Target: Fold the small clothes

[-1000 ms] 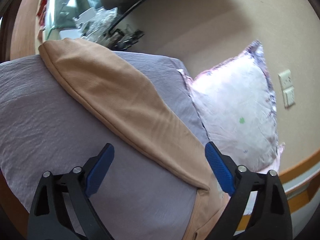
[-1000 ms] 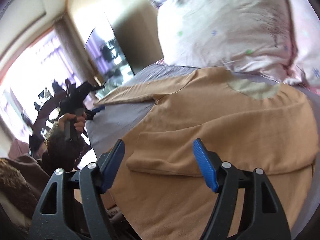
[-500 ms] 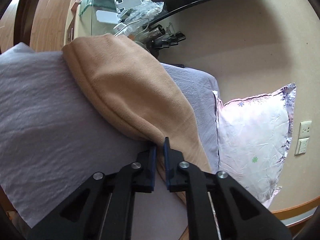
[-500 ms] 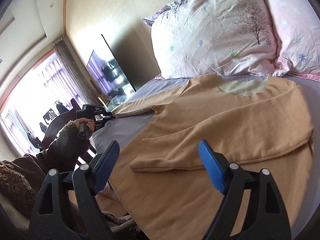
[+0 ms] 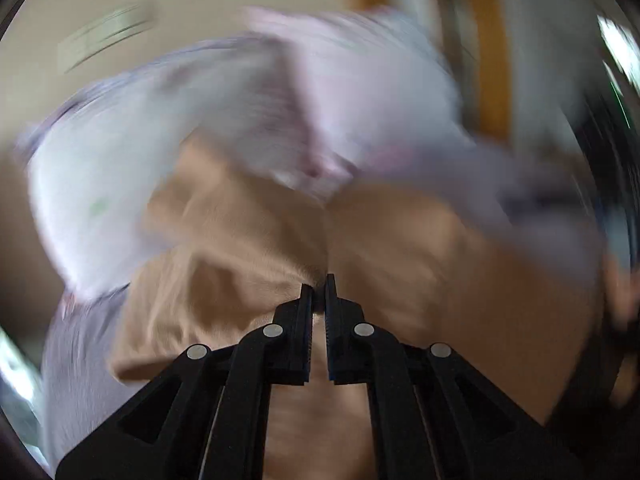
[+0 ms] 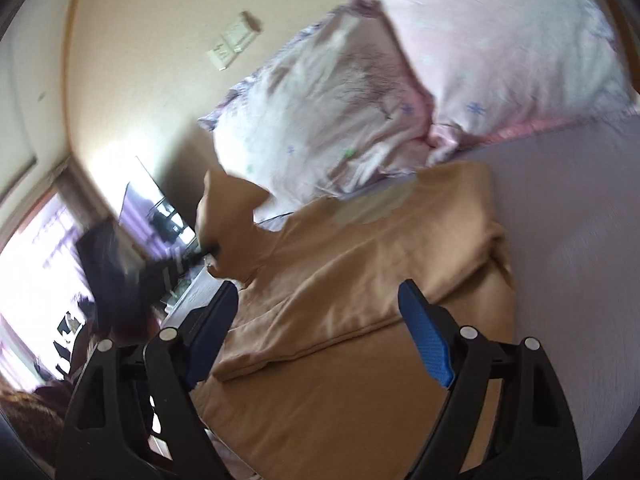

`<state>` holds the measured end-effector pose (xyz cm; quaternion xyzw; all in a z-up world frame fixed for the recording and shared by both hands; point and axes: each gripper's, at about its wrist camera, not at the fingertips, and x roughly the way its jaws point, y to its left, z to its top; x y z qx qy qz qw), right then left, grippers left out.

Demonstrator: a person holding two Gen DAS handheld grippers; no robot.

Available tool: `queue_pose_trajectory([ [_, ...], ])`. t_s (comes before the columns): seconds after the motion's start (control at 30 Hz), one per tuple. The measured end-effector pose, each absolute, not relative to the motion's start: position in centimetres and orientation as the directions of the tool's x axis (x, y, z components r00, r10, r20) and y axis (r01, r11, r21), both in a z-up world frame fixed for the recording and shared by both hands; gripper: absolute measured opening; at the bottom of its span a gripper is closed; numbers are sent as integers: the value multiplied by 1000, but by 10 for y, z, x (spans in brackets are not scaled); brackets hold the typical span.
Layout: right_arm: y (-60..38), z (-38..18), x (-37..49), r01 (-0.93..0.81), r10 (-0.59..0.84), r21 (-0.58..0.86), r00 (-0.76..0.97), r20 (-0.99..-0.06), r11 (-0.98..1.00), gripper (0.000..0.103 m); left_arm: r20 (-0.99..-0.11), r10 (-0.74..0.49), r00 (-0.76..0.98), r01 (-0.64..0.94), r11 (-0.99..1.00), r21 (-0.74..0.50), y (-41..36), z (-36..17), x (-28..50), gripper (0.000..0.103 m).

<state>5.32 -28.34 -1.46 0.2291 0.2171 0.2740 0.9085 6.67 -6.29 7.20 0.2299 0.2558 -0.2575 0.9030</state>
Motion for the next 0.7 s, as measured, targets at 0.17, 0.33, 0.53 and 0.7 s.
queue_pose_trajectory([
  [0.17, -291, -26, 68, -339, 598, 585, 732, -328, 736, 82, -624, -271, 733, 655, 527, 541, -119, 0, 1, 10],
  [0.33, -274, -29, 84, -305, 545, 510, 722, -427, 804, 64, -597, -333, 729, 633, 659, 406, -76, 33, -4, 35],
  [0.53, -244, -50, 98, -316, 478, 362, 643, -598, 877, 57, -593, -324, 737, 543, 806, 235, -26, 58, 25, 40],
  [0.7, -227, -65, 86, -354, 393, 202, 634, -666, 913, 46, -596, -321, 736, 513, 839, 181, -12, 63, 38, 46],
])
